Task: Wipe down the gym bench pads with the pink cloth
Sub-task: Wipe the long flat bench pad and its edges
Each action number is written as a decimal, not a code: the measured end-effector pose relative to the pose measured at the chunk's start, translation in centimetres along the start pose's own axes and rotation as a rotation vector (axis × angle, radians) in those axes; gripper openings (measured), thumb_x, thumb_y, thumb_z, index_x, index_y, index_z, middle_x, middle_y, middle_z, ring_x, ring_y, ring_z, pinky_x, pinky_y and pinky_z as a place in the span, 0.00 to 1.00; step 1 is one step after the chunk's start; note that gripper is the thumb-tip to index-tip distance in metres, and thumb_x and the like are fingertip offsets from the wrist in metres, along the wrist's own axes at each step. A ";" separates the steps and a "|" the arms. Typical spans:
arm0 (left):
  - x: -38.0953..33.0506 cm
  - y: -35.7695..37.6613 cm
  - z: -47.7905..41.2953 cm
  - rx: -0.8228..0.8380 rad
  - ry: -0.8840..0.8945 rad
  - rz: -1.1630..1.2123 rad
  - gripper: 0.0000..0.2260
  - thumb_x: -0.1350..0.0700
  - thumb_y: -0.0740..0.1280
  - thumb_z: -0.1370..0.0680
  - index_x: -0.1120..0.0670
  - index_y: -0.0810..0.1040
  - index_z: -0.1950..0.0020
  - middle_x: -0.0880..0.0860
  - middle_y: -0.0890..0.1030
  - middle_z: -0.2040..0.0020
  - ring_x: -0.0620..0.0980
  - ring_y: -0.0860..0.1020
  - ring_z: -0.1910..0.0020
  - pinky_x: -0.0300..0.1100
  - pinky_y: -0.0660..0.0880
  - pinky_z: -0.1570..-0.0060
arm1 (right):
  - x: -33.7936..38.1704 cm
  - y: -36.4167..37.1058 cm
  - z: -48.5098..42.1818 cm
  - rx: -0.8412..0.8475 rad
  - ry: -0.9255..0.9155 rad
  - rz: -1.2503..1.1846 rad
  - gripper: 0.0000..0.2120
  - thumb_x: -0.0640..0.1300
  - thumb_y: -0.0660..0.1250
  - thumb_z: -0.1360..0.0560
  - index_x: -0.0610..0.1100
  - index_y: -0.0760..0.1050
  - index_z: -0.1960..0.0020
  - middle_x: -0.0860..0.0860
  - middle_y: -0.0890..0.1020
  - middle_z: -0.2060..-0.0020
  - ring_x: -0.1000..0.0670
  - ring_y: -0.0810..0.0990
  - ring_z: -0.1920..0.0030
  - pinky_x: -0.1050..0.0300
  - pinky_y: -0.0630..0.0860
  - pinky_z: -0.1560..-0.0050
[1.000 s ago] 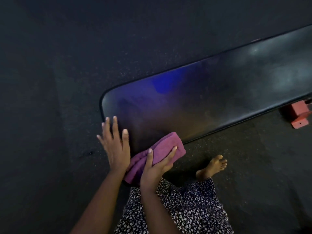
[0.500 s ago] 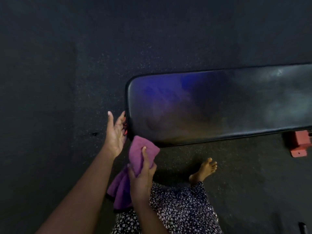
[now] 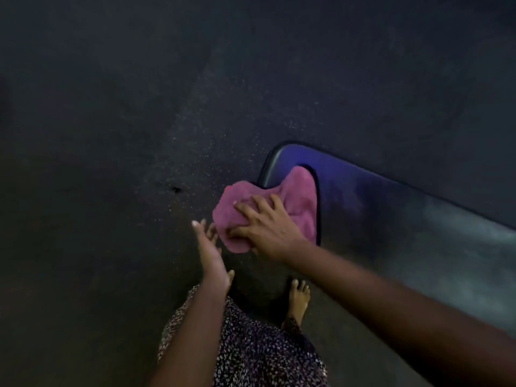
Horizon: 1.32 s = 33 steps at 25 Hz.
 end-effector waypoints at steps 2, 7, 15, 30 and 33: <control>2.0 0.9 0.4 -0.043 -0.058 0.057 0.29 0.33 0.46 0.23 0.45 0.62 0.27 0.52 0.70 0.30 0.52 0.69 0.33 0.52 0.61 0.32 | -0.6 2.3 -1.7 0.090 -0.179 0.095 0.25 0.59 0.60 0.26 0.60 0.61 0.30 0.47 0.54 0.25 0.39 0.48 0.26 0.35 0.42 0.30; 0.9 5.2 -0.1 0.013 -0.015 0.028 0.30 0.36 0.43 0.22 0.52 0.63 0.27 0.55 0.69 0.30 0.54 0.67 0.31 0.50 0.60 0.29 | -3.2 1.5 -5.7 0.083 -0.330 0.194 0.27 0.65 0.57 0.27 0.56 0.65 0.32 0.45 0.65 0.31 0.41 0.60 0.31 0.36 0.52 0.31; -3.0 11.6 -2.2 0.114 0.098 -0.560 0.31 0.31 0.45 0.25 0.44 0.62 0.28 0.54 0.68 0.29 0.57 0.66 0.31 0.51 0.61 0.34 | -13.0 -2.4 -10.4 0.046 -0.126 0.177 0.26 0.67 0.56 0.27 0.56 0.69 0.33 0.46 0.71 0.38 0.44 0.68 0.39 0.46 0.65 0.42; -4.7 15.7 -0.3 0.117 0.668 -1.136 0.35 0.32 0.54 0.27 0.51 0.59 0.26 0.52 0.63 0.27 0.53 0.62 0.28 0.53 0.61 0.29 | -27.6 0.5 -3.1 -0.077 0.396 -0.450 0.23 0.63 0.57 0.25 0.64 0.60 0.31 0.48 0.77 0.39 0.42 0.75 0.40 0.48 0.69 0.43; -3.6 18.7 4.5 0.105 1.102 -1.404 0.31 0.38 0.51 0.24 0.51 0.56 0.25 0.50 0.55 0.23 0.50 0.49 0.24 0.48 0.43 0.26 | -29.2 2.0 0.2 -0.082 0.453 -0.446 0.25 0.64 0.55 0.25 0.64 0.58 0.30 0.48 0.77 0.38 0.43 0.75 0.40 0.48 0.69 0.44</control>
Point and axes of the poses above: each hand's wrist, its own z-axis away from the middle knuckle, its own y-axis out of the palm, x = y × z, the point moved 9 cm from there along -z, towards the middle knuckle
